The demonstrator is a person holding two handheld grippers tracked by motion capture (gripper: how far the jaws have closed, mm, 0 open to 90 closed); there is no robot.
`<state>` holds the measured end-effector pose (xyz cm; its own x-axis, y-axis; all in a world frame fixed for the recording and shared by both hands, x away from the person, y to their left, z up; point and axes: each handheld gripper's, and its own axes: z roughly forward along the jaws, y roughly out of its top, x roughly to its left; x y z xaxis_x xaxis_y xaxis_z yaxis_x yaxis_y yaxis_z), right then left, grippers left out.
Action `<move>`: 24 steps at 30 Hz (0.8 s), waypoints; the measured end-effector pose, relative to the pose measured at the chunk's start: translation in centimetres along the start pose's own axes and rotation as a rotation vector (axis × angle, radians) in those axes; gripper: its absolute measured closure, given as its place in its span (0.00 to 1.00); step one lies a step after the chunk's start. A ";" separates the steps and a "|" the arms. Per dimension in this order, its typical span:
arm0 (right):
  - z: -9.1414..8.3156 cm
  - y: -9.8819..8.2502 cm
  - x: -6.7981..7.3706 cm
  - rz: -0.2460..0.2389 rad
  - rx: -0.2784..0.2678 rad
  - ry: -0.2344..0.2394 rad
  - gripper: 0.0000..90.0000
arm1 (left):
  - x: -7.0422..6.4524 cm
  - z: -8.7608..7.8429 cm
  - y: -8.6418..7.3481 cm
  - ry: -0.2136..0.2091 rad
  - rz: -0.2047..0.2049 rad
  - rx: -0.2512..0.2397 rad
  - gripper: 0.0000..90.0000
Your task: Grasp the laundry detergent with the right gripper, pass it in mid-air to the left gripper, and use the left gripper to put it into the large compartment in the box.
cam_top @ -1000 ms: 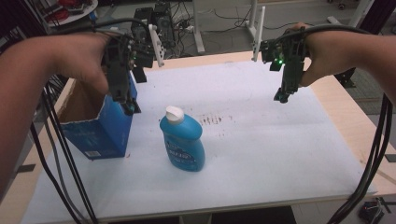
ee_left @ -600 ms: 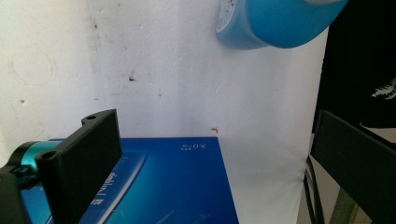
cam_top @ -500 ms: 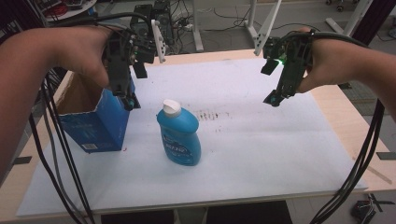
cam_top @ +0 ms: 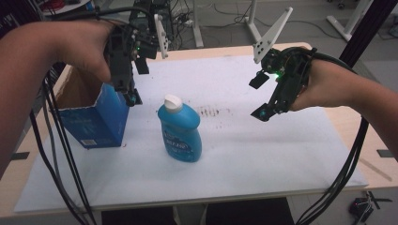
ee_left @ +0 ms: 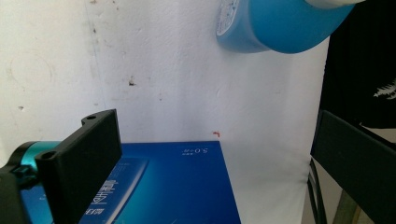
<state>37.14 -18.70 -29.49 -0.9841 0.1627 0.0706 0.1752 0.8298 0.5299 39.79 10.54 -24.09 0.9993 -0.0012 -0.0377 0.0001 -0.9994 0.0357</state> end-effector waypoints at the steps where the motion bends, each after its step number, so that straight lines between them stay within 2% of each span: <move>1: 0.4 0.0 0.2 0.004 -0.001 -0.003 0.02 | 0.0 0.0 0.0 0.001 0.001 -0.001 0.02; 10: 4.0 0.0 1.4 0.039 -0.095 0.017 0.02 | -0.1 0.1 -0.3 -0.003 -0.003 -0.001 0.02; 18: 7.4 -0.4 2.2 0.068 -0.145 0.038 0.02 | -0.3 0.2 -0.5 -0.003 -0.003 -0.010 0.02; 22: 8.6 -0.5 2.6 0.077 -0.181 0.038 0.02 | -0.4 0.3 -0.6 -0.004 -0.005 -0.011 0.02; 24: 9.2 -0.4 2.9 0.075 -0.188 0.022 0.02 | -0.4 0.3 -0.5 -0.003 0.000 -0.007 0.02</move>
<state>34.50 -13.65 -37.21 -0.9694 0.2065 0.1331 0.2415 0.7010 0.6711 39.39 11.07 -24.38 0.9992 -0.0011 -0.0406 0.0006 -0.9991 0.0429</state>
